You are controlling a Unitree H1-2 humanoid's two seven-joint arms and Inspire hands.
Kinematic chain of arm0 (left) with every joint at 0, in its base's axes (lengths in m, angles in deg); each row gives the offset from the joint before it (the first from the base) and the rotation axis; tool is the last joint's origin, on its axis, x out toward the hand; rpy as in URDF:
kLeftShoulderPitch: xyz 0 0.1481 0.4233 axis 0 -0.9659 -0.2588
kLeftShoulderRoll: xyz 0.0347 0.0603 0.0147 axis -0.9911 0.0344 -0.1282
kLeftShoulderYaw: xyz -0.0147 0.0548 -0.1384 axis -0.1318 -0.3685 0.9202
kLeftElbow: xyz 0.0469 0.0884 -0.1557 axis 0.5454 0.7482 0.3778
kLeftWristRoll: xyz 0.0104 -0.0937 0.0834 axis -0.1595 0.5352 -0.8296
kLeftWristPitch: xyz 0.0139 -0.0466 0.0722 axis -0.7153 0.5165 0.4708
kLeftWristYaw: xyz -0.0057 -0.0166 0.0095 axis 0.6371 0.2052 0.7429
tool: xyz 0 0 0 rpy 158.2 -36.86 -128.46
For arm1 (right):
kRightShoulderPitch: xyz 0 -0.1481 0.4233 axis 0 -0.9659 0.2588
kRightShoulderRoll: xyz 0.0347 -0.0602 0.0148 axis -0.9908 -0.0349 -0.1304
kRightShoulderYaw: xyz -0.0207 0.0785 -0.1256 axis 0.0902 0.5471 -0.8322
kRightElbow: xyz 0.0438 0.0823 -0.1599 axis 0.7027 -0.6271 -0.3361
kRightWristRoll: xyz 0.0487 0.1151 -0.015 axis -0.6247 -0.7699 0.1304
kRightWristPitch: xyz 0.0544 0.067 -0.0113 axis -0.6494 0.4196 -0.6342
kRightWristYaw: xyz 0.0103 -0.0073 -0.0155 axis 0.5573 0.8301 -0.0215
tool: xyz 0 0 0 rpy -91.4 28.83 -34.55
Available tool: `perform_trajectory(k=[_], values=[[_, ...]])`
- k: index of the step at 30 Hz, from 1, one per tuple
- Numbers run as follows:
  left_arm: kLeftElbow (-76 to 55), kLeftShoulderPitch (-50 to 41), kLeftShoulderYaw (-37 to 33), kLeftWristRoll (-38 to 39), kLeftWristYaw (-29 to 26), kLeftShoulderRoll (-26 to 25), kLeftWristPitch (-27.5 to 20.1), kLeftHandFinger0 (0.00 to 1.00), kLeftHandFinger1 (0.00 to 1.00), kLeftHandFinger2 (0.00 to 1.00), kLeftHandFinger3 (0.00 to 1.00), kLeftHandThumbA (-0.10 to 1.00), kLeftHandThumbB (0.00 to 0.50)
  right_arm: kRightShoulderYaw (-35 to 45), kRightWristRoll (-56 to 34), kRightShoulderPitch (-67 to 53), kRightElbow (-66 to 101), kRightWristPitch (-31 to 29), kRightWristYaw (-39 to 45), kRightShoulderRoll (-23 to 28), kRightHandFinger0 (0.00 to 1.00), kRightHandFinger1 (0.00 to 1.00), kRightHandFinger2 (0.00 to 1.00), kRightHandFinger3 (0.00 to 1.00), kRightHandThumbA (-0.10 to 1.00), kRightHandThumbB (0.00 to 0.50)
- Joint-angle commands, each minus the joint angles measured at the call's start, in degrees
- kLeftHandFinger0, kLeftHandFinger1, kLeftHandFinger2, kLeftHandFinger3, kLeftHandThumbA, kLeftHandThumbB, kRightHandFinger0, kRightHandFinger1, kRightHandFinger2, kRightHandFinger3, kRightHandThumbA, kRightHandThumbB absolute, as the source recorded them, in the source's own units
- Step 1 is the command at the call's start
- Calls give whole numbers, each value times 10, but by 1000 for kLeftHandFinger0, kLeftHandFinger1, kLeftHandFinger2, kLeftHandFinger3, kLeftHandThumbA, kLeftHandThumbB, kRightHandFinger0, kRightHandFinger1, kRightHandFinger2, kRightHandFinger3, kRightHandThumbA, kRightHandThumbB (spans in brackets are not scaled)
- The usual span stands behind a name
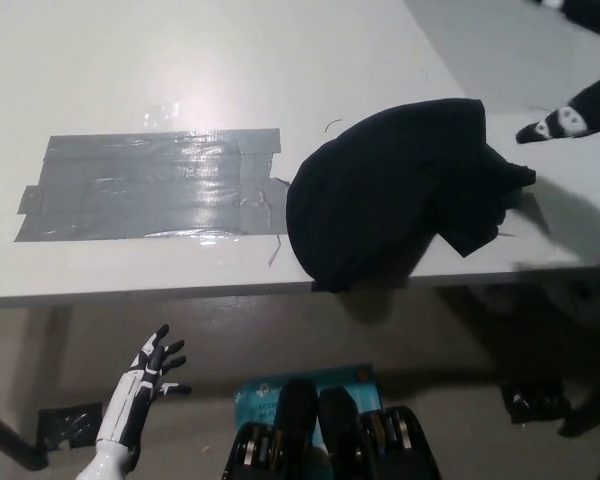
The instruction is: A person hands a black t-shirt to the robot and rhe robot picks it up with its right hand and places it on the black spot on the desk infron tof it
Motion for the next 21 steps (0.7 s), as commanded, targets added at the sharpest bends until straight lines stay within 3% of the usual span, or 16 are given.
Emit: perform_trajectory(k=[1, 3, 6, 9, 11, 12, 13, 17, 19, 21], values=[[-10, 10, -8, -3, 12, -10, -14, 632, 869, 922, 1000, 1000, 400, 232, -146, -181, 333, 62, -217, -104, 1000, 1000, 1000, 1000, 977, 266], [-6, 8, -8, -3, 12, -10, -18, 634, 877, 938, 1000, 1000, 404, 246, -165, -229, 348, 55, -226, -147, 1000, 1000, 1000, 1000, 936, 255], [-5, -1, -9, -4, 10, -9, -19, 663, 914, 988, 1000, 1000, 404, 225, -182, -358, 348, -29, -259, -240, 1000, 1000, 1000, 1000, 840, 241], [-1, -8, -9, -4, 10, -7, -26, 704, 952, 1000, 1000, 1000, 406, 210, -156, -429, 348, -47, -259, -303, 1000, 1000, 1000, 1000, 859, 237], [-2, -15, -11, -6, 10, -8, -26, 811, 1000, 1000, 1000, 1000, 430, 204, -147, -481, 323, -85, -251, -346, 1000, 1000, 1000, 1000, 875, 187], [-2, -17, -13, -10, 10, -9, -26, 951, 1000, 1000, 1000, 1000, 445, 200, -134, -503, 299, -110, -247, -361, 1000, 1000, 1000, 1000, 889, 164], [-3, -19, -16, -20, 9, -13, -30, 1000, 1000, 1000, 1000, 1000, 464, 195, -122, -524, 269, -131, -243, -379, 1000, 1000, 1000, 1000, 882, 134], [-3, -29, -29, -35, 12, -20, -41, 1000, 1000, 1000, 1000, 1000, 500, 184, -115, -579, 166, -177, -227, -428, 1000, 1000, 1000, 1000, 877, 119], [-7, -37, -33, -16, 27, -17, -36, 1000, 1000, 1000, 1000, 1000, 500, 175, -57, -595, 108, -219, -239, -440, 1000, 1000, 1000, 1000, 936, 118], [-4, -47, -38, 2, 42, -16, -45, 1000, 1000, 1000, 1000, 1000, 500, 170, -51, -604, 31, -246, -244, -450, 1000, 1000, 1000, 1000, 883, 98]])
